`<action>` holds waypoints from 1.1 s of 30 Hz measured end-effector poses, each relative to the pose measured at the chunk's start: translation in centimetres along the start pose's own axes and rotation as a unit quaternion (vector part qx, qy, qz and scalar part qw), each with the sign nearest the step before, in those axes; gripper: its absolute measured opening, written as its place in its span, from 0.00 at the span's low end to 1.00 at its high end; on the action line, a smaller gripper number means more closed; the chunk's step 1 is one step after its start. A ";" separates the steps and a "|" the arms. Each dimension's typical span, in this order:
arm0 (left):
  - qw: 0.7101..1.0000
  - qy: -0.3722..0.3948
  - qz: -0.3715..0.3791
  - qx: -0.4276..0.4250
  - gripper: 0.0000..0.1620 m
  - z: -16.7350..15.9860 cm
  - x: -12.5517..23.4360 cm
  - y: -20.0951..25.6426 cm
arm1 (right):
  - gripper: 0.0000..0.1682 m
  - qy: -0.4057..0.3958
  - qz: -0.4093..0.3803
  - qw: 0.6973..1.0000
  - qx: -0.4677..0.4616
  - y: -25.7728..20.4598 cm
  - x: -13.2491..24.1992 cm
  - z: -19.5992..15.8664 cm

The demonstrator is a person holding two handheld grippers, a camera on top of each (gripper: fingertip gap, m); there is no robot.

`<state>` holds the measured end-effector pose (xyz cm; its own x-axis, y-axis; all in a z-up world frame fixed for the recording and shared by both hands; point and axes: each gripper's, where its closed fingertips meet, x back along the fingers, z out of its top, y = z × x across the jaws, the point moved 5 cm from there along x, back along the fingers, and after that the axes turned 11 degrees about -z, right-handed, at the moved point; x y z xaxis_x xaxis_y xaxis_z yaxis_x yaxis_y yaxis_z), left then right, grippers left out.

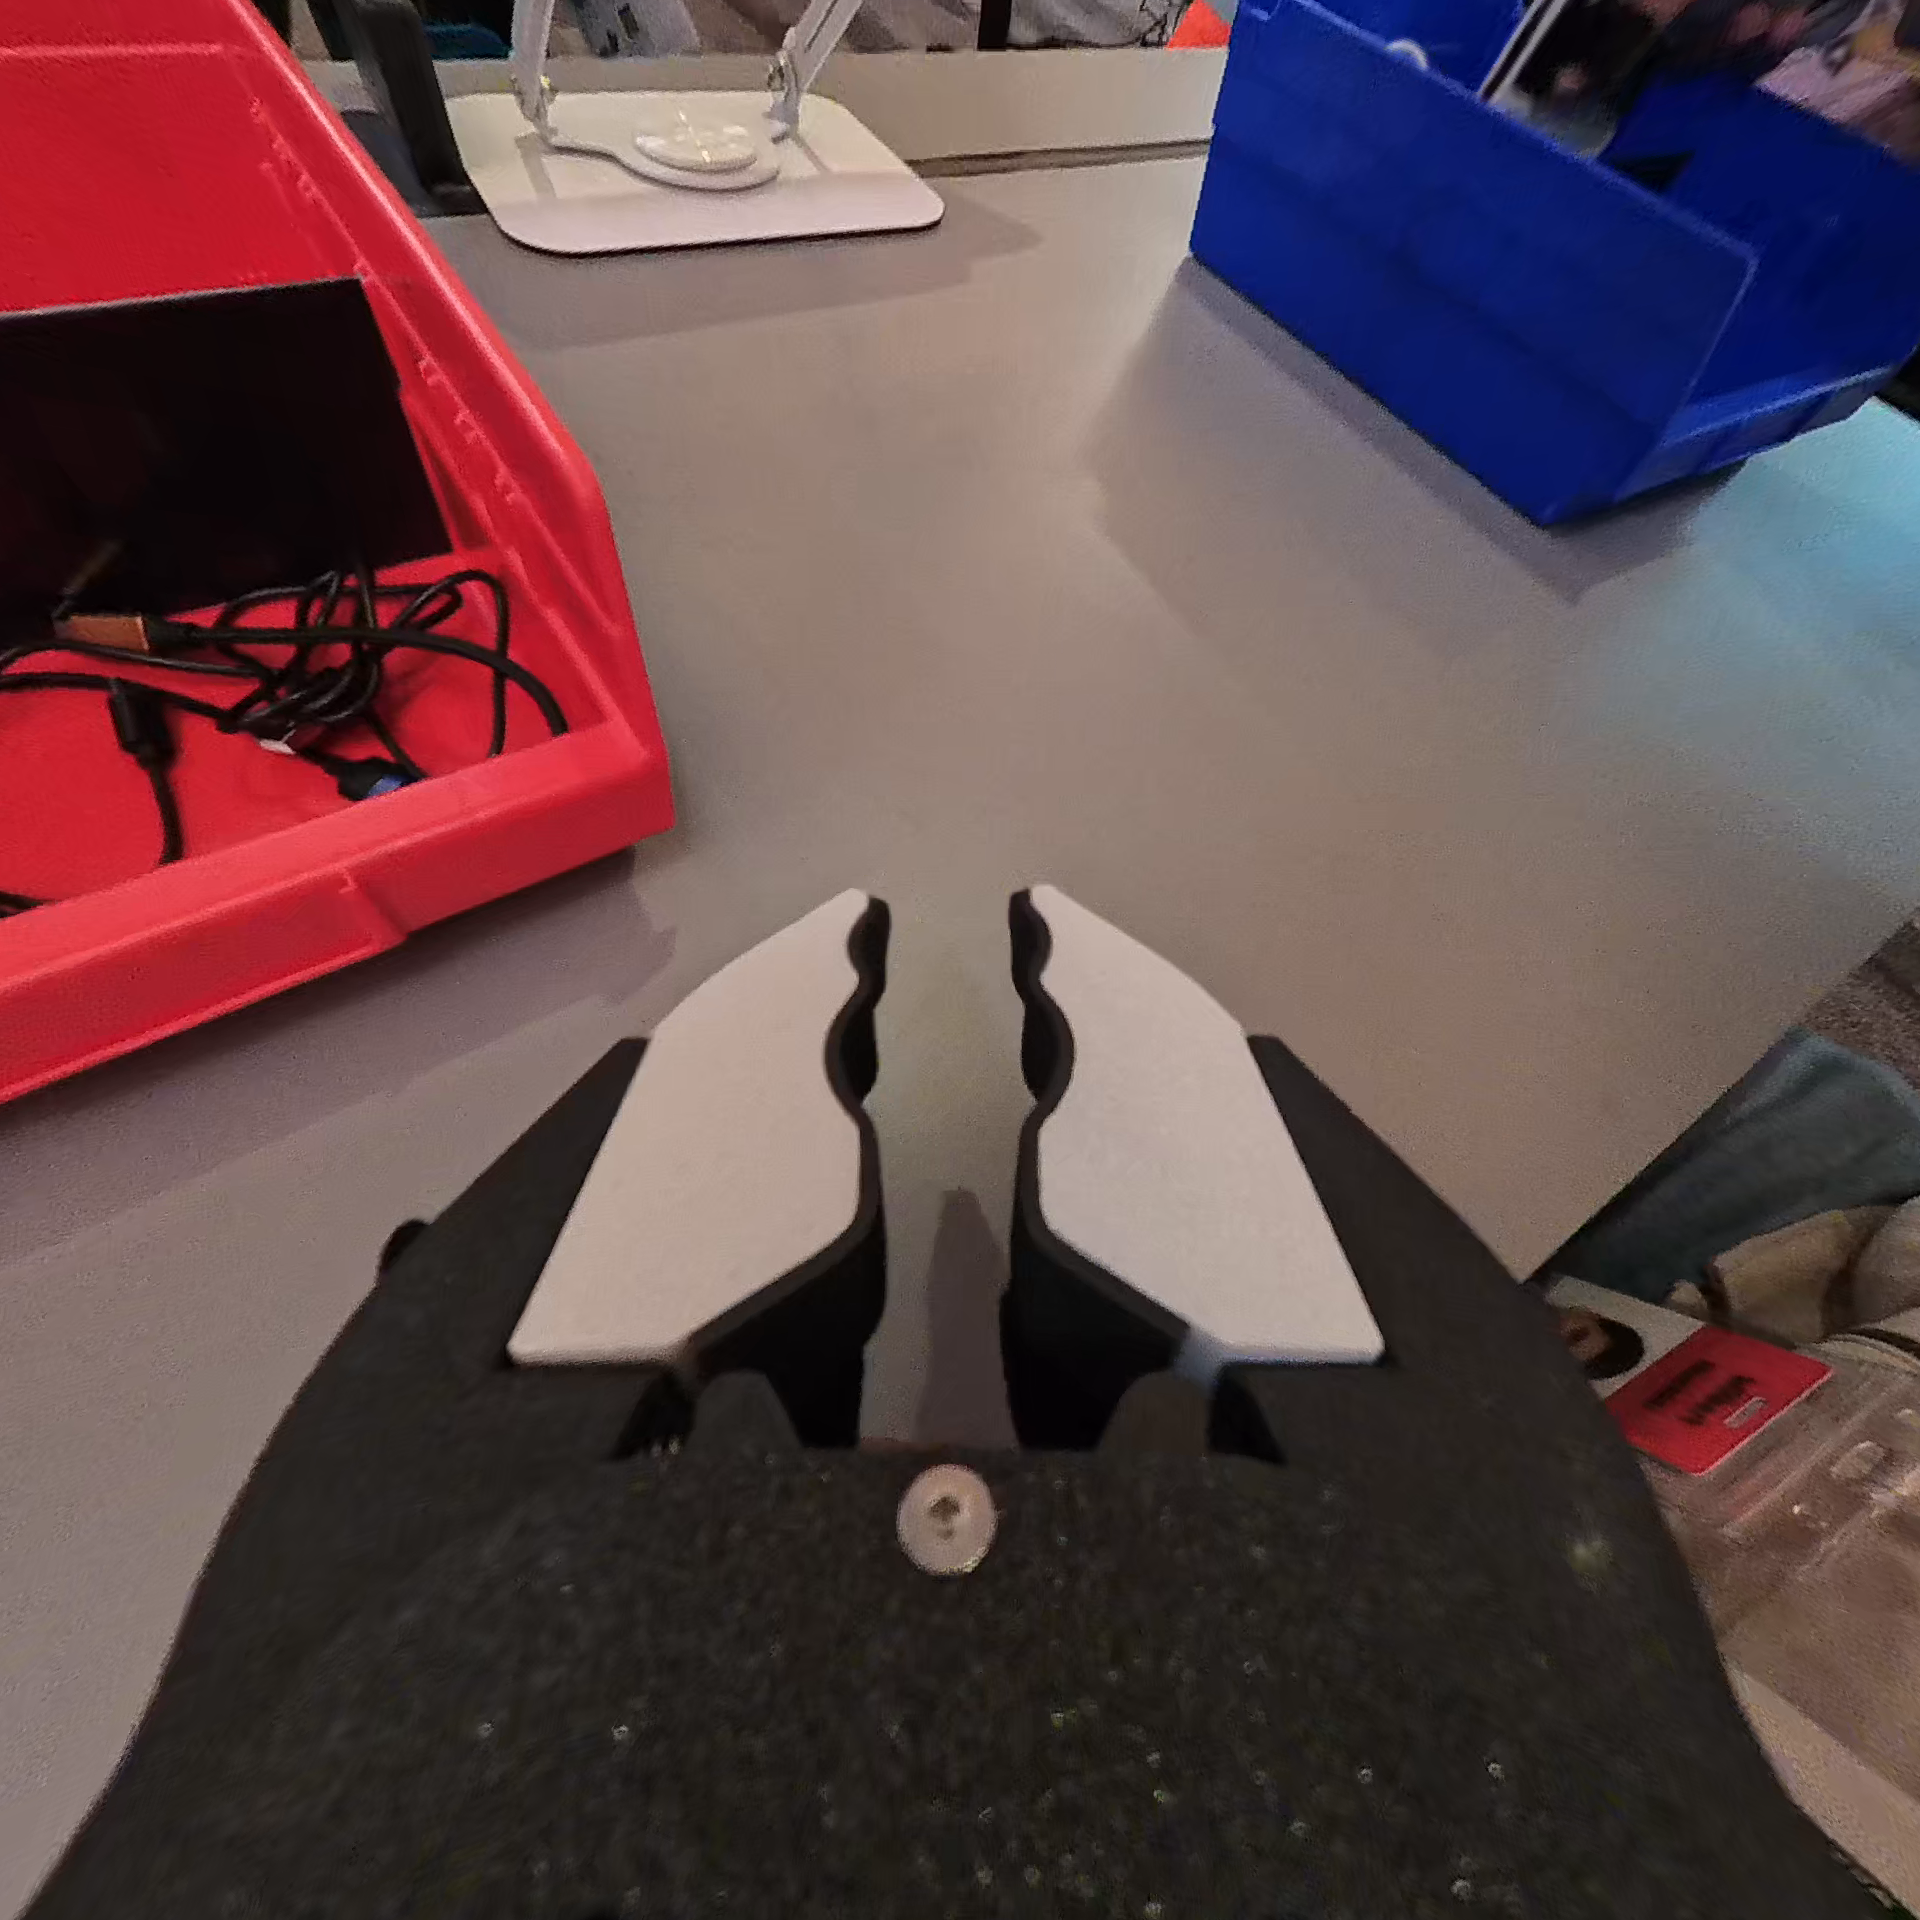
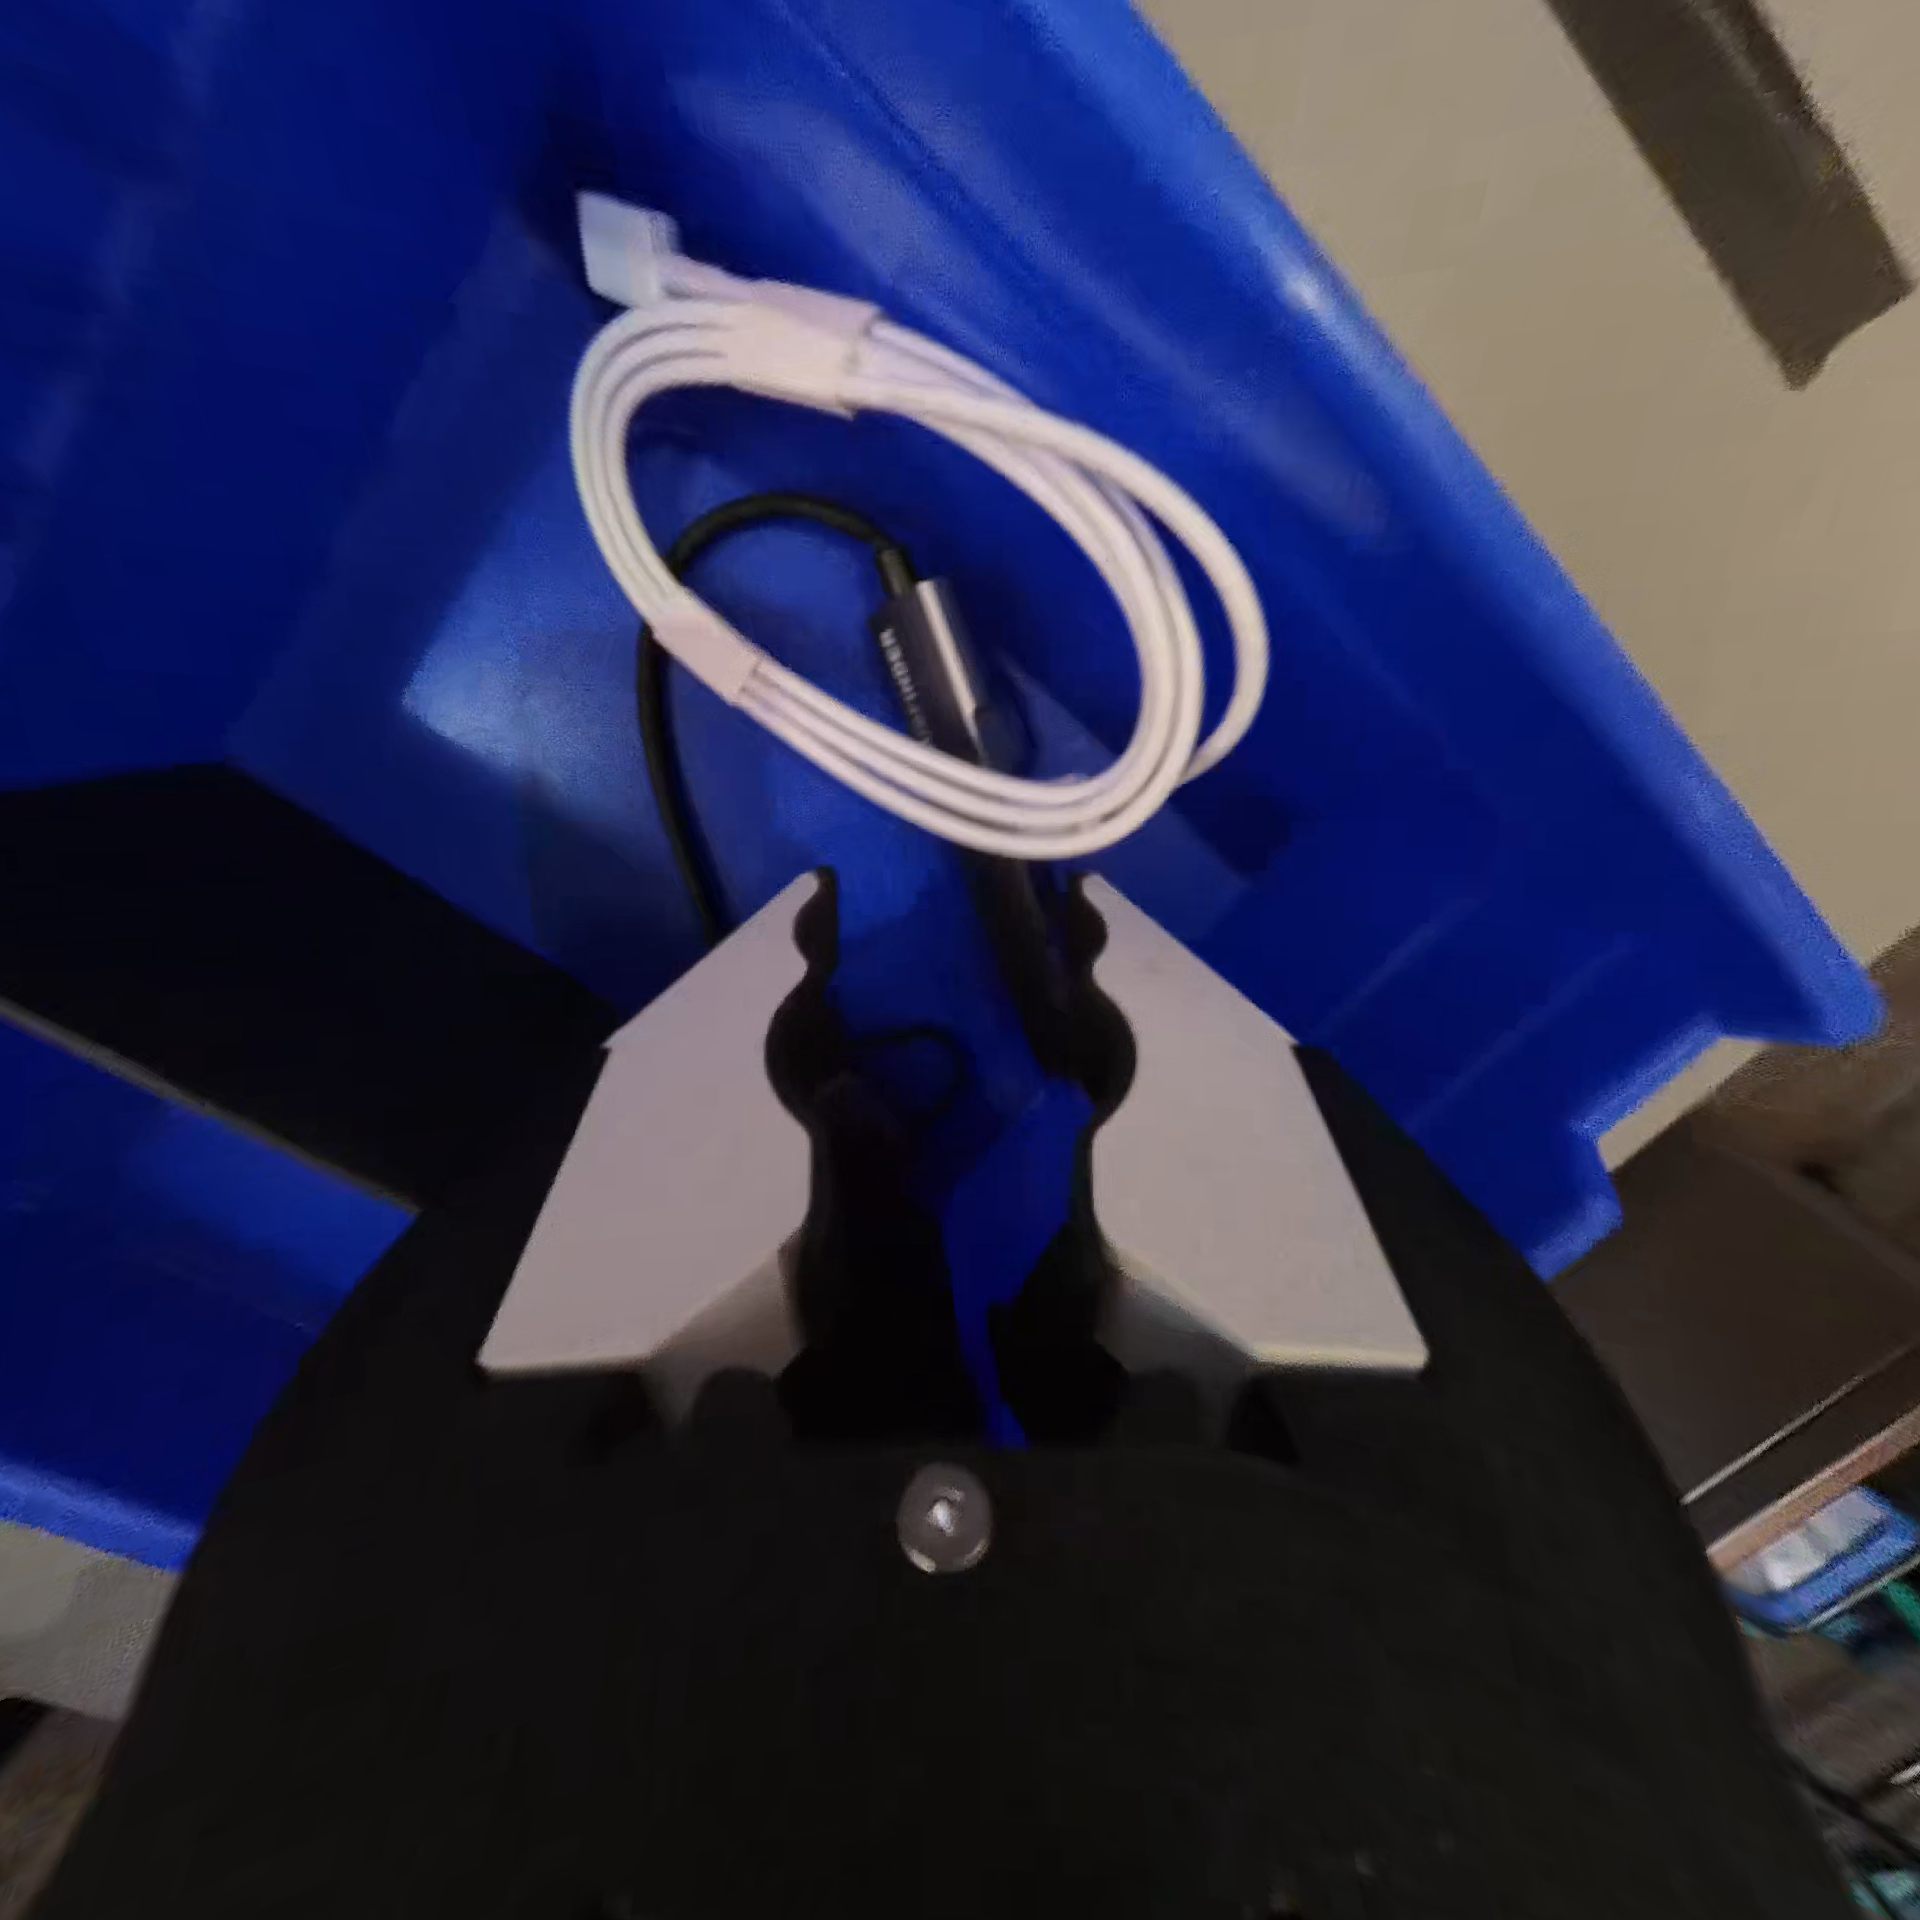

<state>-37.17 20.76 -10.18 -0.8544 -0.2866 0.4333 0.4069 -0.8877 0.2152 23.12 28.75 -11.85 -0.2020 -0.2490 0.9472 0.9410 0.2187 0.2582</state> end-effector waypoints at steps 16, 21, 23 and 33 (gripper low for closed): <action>0.994 -0.024 0.037 0.105 0.30 4.3 2.6 -6.9 | 0.31 0.465 0.214 0.851 -0.122 -33.3 15.6 -5.8; 0.976 -0.092 0.043 0.194 0.21 8.4 -0.3 -13.1 | 0.30 0.451 0.259 0.850 -0.085 -38.3 13.8 -6.8; 0.956 -0.131 0.058 0.258 0.19 8.2 -2.4 -15.3 | 0.29 0.466 0.279 0.833 -0.103 -37.7 14.3 -6.7; 0.872 -0.230 0.091 0.423 0.19 5.2 -7.2 -19.8 | 0.31 0.440 0.306 0.837 -0.111 -36.3 12.8 -8.3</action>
<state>-37.36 42.23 -13.05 -0.6100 -0.0474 0.7910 0.7812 -0.2034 0.5903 -11.40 9.80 -10.68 0.5229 -0.7736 0.3579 0.8420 0.4033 -0.3583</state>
